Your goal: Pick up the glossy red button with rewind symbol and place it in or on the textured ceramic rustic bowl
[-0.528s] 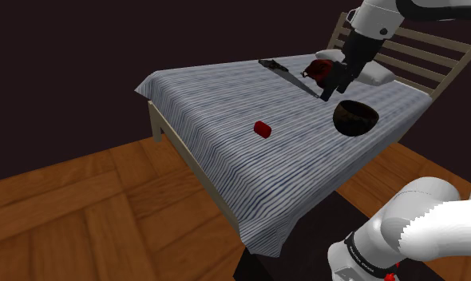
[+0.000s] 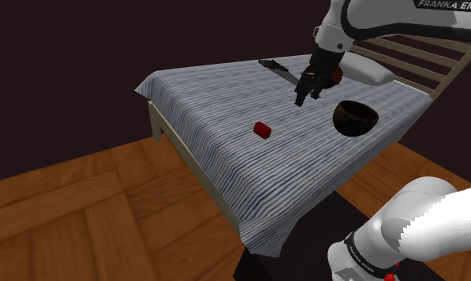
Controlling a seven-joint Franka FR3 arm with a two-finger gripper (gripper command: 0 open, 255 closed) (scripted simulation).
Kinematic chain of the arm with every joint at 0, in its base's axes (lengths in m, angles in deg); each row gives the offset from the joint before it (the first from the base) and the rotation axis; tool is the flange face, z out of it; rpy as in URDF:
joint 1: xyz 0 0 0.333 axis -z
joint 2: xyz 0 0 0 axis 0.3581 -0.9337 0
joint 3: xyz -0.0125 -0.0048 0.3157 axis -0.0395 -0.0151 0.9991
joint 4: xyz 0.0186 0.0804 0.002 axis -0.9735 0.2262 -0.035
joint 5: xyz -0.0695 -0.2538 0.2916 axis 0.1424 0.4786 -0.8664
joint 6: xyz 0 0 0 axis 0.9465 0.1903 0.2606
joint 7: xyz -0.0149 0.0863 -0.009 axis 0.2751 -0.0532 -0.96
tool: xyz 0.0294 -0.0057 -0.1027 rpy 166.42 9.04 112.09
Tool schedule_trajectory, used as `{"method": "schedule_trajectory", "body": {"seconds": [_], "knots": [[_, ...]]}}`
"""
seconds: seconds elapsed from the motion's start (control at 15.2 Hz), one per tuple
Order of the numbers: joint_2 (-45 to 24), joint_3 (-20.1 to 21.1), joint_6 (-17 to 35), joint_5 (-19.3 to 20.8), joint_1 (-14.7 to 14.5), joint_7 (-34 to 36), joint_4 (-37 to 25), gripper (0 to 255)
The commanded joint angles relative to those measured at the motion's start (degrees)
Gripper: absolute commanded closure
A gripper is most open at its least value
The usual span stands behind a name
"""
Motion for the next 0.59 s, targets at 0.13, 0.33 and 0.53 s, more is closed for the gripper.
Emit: {"method": "schedule_trajectory", "body": {"seconds": [0.13,0.33,0.53], "knots": [[-8.0,-0.1,4.1,-0.3,-0.3,-0.6,-2.4,0],[-14.5,0.0,7.0,-0.6,-0.6,-0.9,-4.6,0],[-21.0,0.1,9.5,-0.8,-0.8,-1.3,-7.5,0]]}}
